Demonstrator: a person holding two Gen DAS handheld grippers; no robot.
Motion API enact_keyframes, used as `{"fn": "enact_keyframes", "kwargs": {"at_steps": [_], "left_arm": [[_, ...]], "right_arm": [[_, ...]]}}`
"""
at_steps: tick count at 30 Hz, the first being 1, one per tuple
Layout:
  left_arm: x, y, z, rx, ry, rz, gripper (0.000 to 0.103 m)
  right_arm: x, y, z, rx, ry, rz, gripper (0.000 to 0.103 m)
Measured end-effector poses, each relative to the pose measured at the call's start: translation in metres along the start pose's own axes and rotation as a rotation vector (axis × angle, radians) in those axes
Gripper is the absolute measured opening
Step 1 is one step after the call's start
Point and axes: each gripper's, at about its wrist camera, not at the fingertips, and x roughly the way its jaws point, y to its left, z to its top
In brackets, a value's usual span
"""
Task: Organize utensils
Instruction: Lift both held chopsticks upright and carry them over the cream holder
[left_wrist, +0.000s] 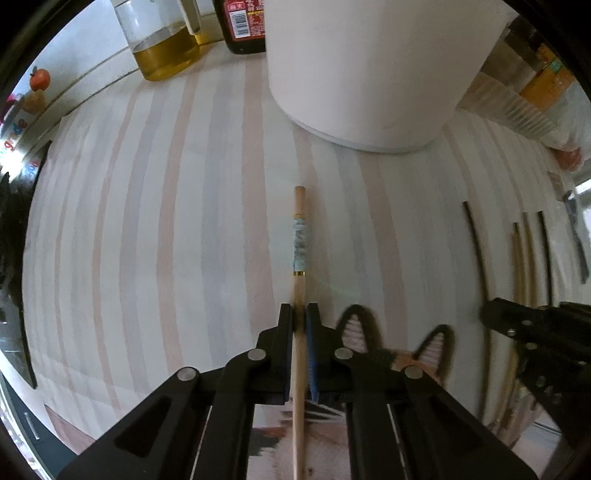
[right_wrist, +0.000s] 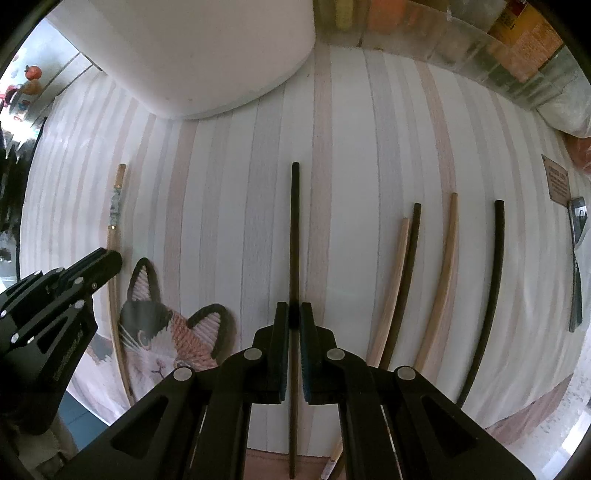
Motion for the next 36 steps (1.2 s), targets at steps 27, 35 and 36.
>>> {"fn": "enact_keyframes", "kwargs": {"at_steps": [27,35,36], "left_arm": [[-0.174,0.009,0.022,-0.006,-0.395,-0.094,0.004],[-0.263,0.013,0.061,-0.02,-0.607,-0.148,0.004],[-0.272,0.014,0.067,-0.021,-0.628,-0.154,0.004]], "right_arm": [[-0.169,-0.024,-0.038,0.013,-0.554,0.193,0.004],[-0.255,-0.016,-0.017,0.002,-0.763,0.218,0.0],[-0.266,-0.014,-0.015,-0.001,-0.791,0.221,0.0]]}}
